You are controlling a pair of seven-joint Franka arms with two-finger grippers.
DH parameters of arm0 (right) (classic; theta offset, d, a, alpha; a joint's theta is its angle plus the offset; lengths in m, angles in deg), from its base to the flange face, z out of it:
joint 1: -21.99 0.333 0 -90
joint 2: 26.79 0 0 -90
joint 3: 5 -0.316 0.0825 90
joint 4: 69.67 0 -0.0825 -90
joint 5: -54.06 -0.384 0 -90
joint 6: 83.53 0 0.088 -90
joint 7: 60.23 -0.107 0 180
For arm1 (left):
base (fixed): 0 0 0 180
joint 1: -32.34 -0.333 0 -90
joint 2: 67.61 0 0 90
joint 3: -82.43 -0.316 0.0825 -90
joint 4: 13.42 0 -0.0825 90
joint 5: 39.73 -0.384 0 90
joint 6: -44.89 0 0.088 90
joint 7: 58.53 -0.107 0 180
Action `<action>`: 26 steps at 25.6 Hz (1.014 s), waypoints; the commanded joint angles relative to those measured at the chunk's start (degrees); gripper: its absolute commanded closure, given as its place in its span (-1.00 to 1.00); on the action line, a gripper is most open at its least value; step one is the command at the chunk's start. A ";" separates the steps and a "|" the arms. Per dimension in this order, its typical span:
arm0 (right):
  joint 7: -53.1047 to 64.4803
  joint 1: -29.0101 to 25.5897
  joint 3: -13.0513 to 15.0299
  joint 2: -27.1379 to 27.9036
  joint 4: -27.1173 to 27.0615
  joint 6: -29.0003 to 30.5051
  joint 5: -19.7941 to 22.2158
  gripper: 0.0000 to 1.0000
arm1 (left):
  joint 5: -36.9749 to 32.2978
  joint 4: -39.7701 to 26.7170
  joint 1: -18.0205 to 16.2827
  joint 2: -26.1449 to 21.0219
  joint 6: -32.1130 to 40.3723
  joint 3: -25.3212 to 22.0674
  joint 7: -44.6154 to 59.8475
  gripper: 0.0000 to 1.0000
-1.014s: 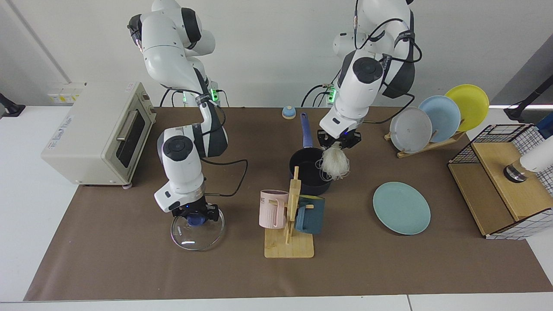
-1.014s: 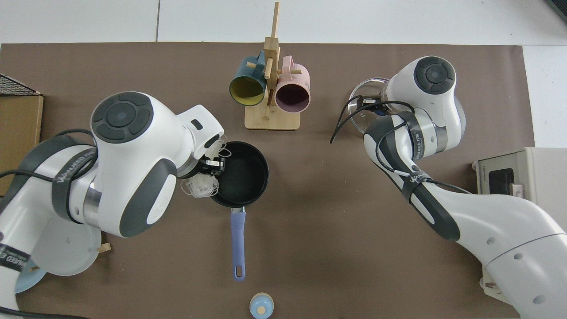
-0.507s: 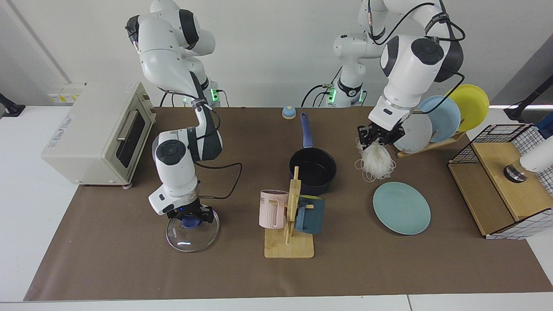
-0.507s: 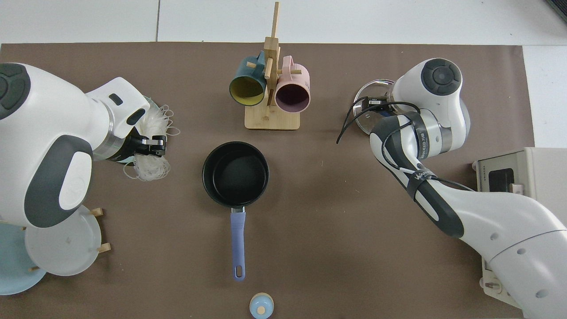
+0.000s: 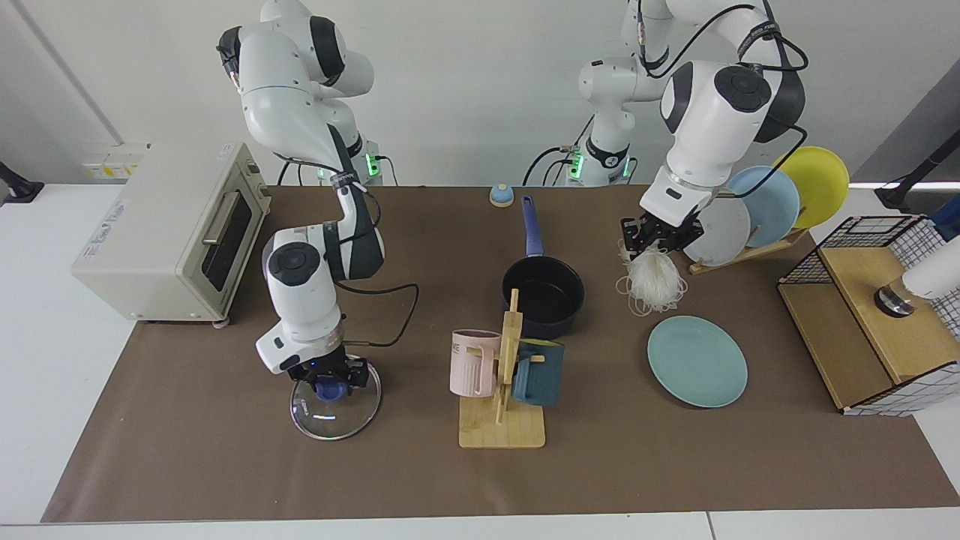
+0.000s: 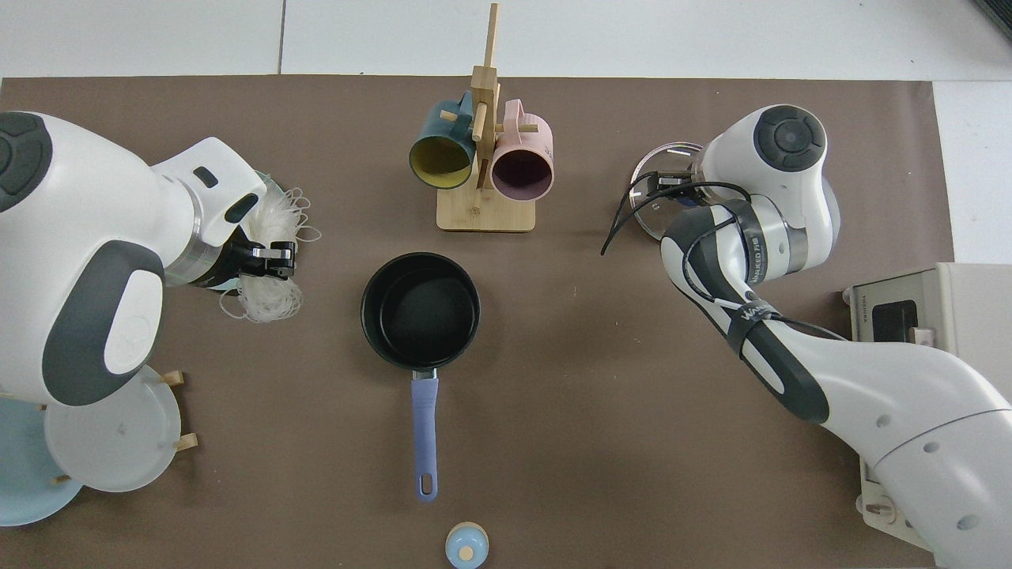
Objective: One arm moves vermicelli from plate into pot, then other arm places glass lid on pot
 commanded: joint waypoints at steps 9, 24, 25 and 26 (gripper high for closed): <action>1.30 0.66 -1.07 -5.06 1.31 -0.57 -0.95 -0.99 | -0.09 0.70 0.20 0.37 0.15 0.63 0.20 1.00; 4.73 0.84 -1.07 -28.35 7.46 -22.62 -1.39 -0.99 | 6.51 -6.94 7.39 -1.21 -11.27 3.10 6.00 1.00; 4.99 0.84 -0.99 -29.23 7.46 -23.94 -2.26 -0.99 | 6.51 -8.51 8.10 -1.12 -11.71 3.10 6.26 1.00; 5.43 0.76 -0.90 -30.20 7.46 -25.00 -3.49 -0.99 | 6.42 -10.27 8.11 -0.43 -12.24 3.18 5.66 1.00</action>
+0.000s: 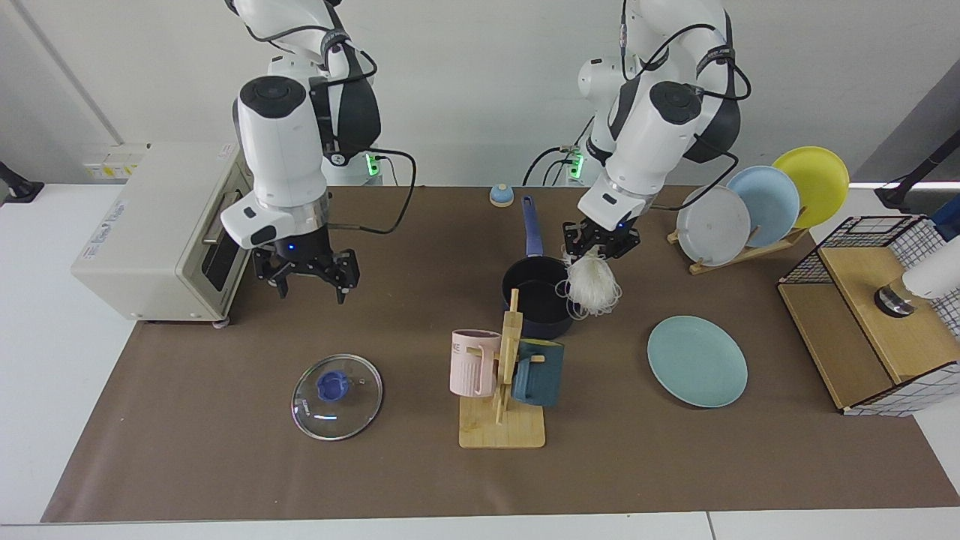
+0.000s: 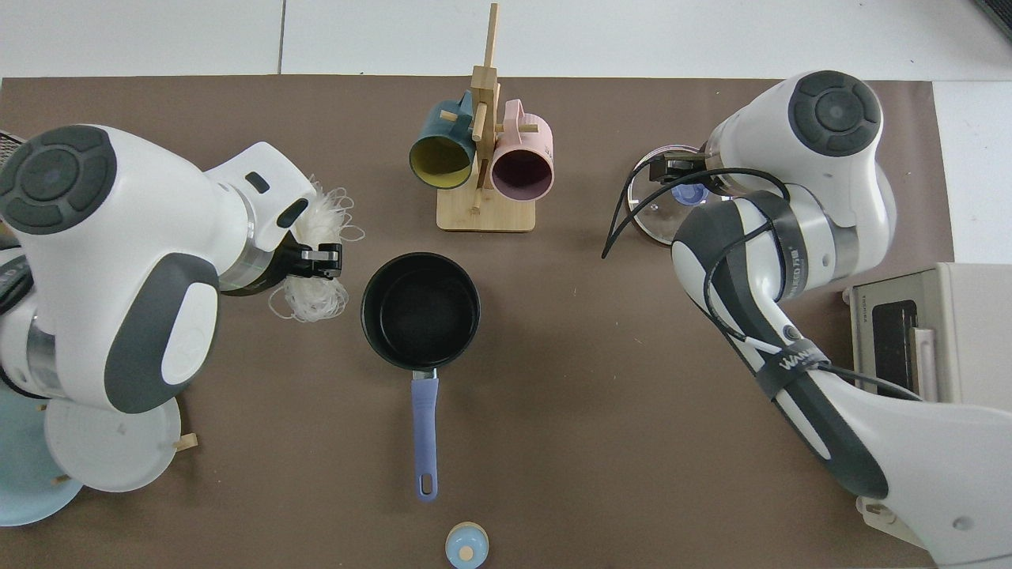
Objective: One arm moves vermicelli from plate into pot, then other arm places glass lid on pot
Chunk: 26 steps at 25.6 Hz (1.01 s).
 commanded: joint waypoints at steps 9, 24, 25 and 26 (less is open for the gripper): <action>10.11 -5.35 -0.21 -10.89 4.14 -11.05 -7.56 -0.99 | 1.08 -5.98 2.59 0.64 -4.57 0.24 1.30 1.00; 10.46 -7.28 0.05 -11.69 3.96 -12.72 -8.00 -0.99 | -7.71 4.21 -12.78 -9.89 -11.24 -1.52 -5.11 1.00; 10.37 -7.11 0.05 -11.34 3.96 -12.81 -8.00 -0.99 | -8.32 5.09 -13.66 -11.21 -12.39 -1.52 -5.82 1.00; 10.37 -7.02 0.05 -10.99 3.96 -12.81 -8.00 -0.99 | -9.28 5.71 -14.71 -12.53 -13.27 -1.52 -6.61 1.00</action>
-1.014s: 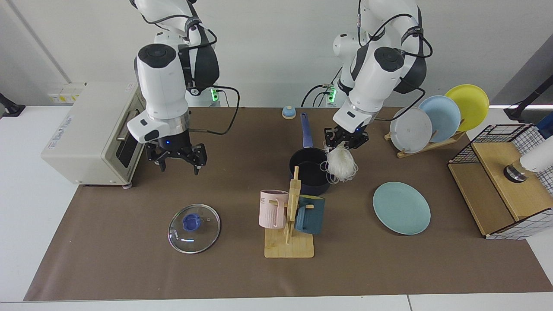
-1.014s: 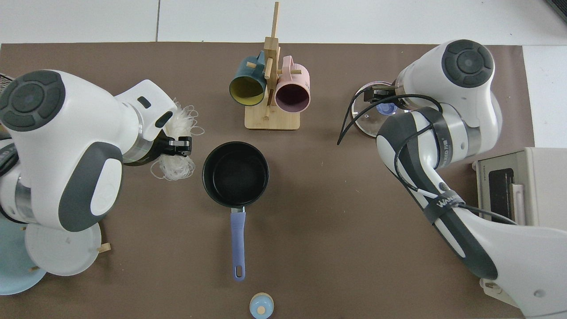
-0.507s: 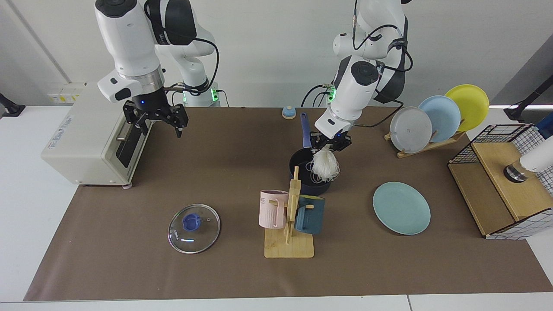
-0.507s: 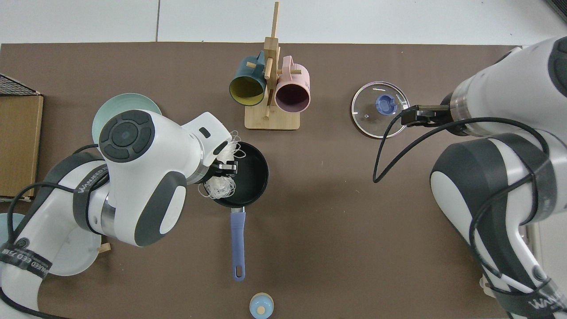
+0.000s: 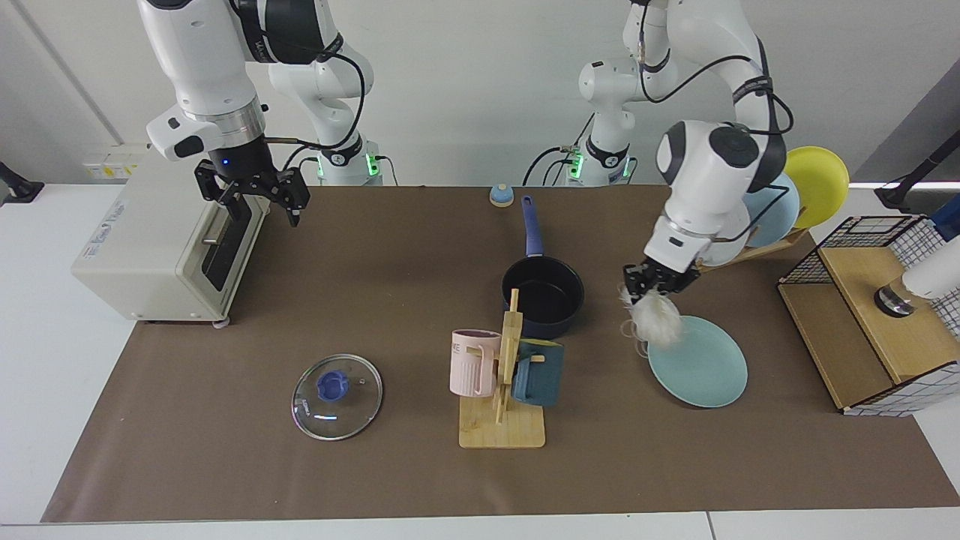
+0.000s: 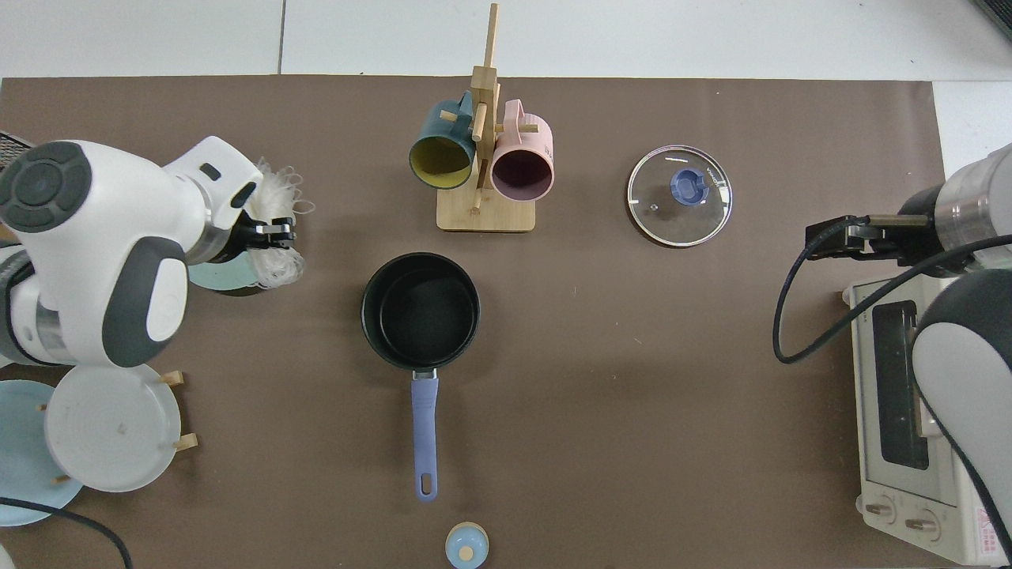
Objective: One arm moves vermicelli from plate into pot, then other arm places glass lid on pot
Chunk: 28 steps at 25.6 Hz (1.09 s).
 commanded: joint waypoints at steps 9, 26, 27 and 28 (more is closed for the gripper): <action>1.94 -0.55 -0.60 2.98 -1.46 -0.38 -1.34 -0.99 | -9.77 7.73 -8.78 -13.85 -7.37 1.26 -7.01 1.00; 1.67 -0.55 -0.60 2.54 -1.54 0.41 -1.34 -0.99 | -9.42 7.20 -9.04 -0.51 11.42 1.62 -6.12 -1.00; 1.67 -0.55 -0.60 2.54 -1.54 0.41 -1.34 -0.99 | -9.16 7.20 -9.13 1.08 12.83 1.62 -6.12 -1.00; 1.67 -0.55 -0.60 2.54 -1.63 0.41 -1.34 -0.99 | -8.11 7.29 -9.13 2.57 14.15 1.36 -6.12 -1.00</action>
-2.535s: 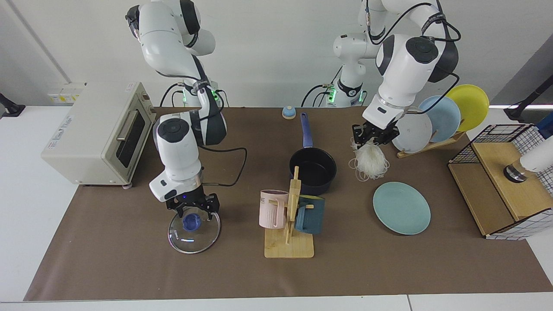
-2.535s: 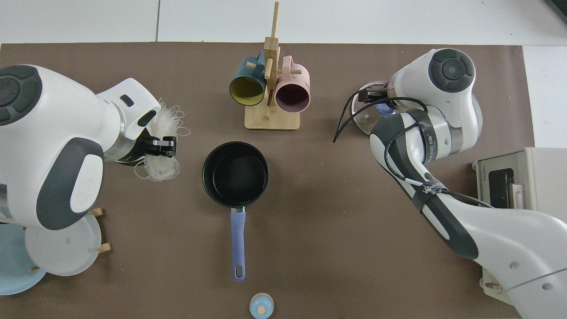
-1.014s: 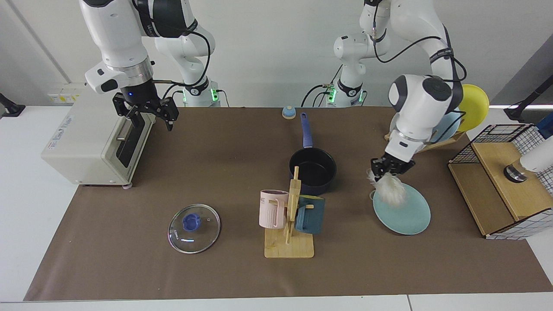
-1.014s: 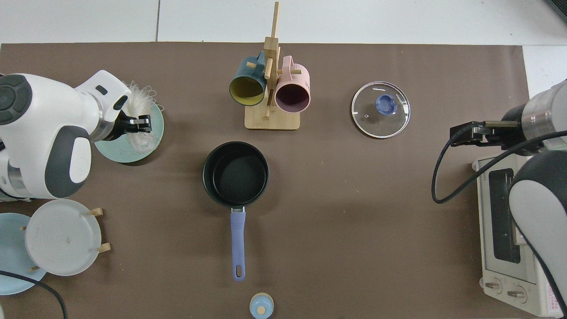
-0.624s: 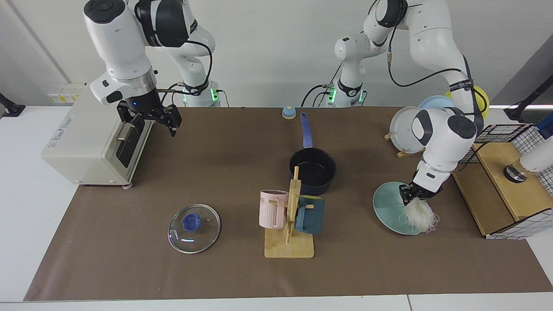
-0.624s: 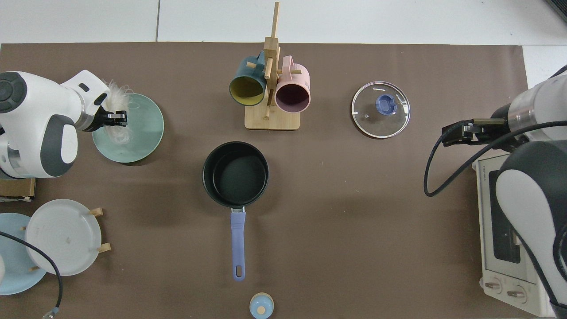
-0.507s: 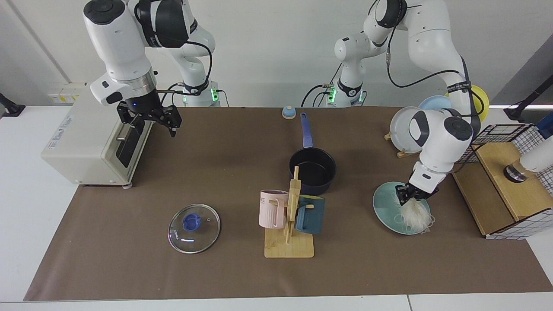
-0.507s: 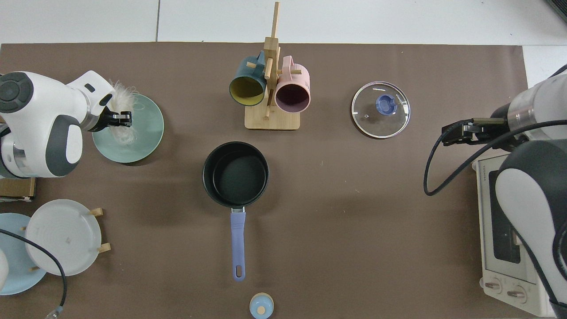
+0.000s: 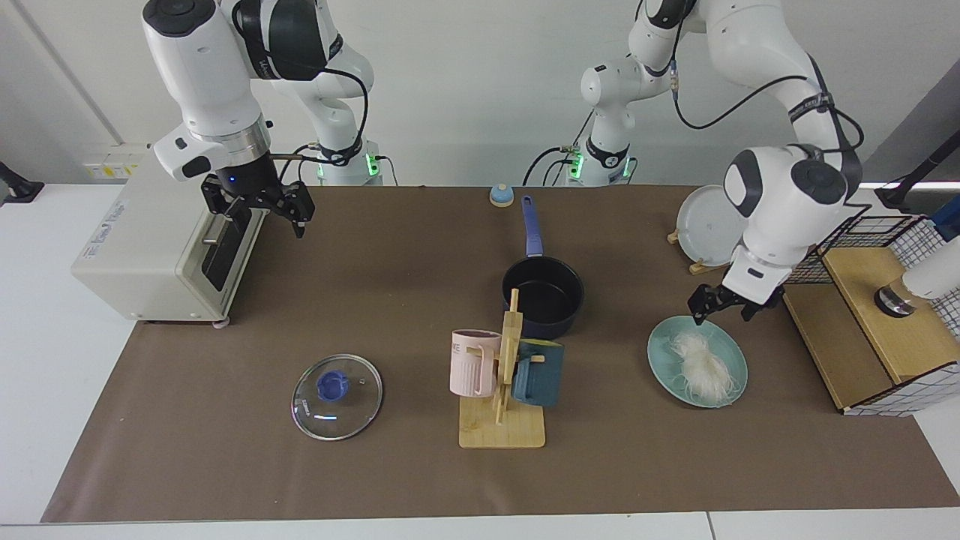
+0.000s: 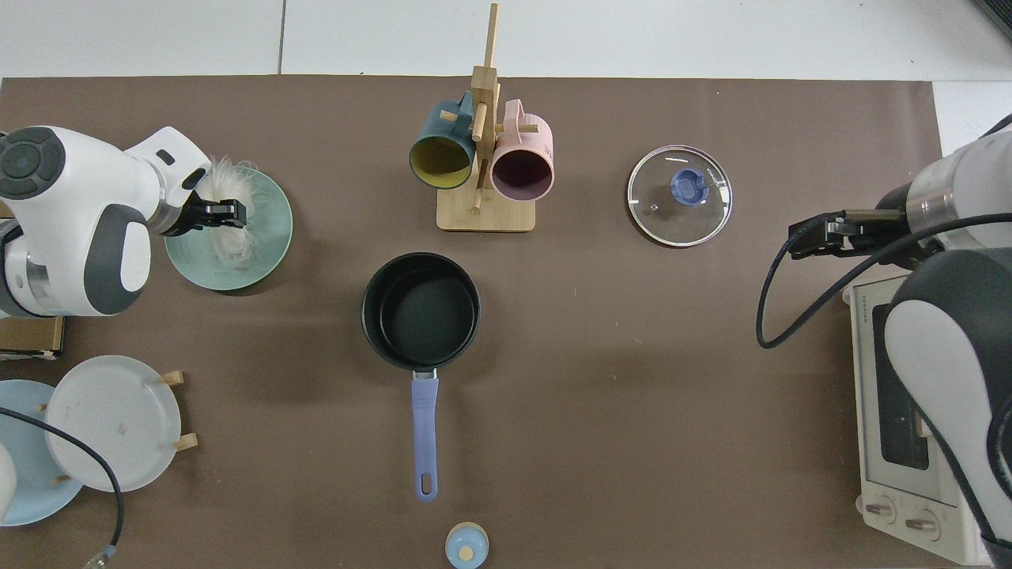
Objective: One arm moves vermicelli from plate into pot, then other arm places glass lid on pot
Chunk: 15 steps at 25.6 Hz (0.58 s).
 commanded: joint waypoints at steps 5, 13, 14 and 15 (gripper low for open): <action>1.67 -0.57 -0.26 -0.07 -0.70 0.39 -1.25 -0.99 | 10.95 -1.46 -2.69 14.79 13.08 -0.48 -1.28 -1.00; 1.67 -0.75 -0.26 -0.07 -0.70 0.39 -1.34 -0.99 | 11.93 -2.08 -2.07 20.25 19.43 -0.30 -4.63 -1.00; 1.67 -0.57 -0.26 -0.07 -0.70 0.39 -1.25 -0.99 | 11.93 -1.99 -2.16 20.17 18.99 -0.39 -4.63 -1.00; 1.67 -0.57 -0.26 -0.07 -0.70 0.39 -1.34 -0.99 | 11.76 -1.64 -2.42 20.08 18.72 -0.56 -4.11 -1.00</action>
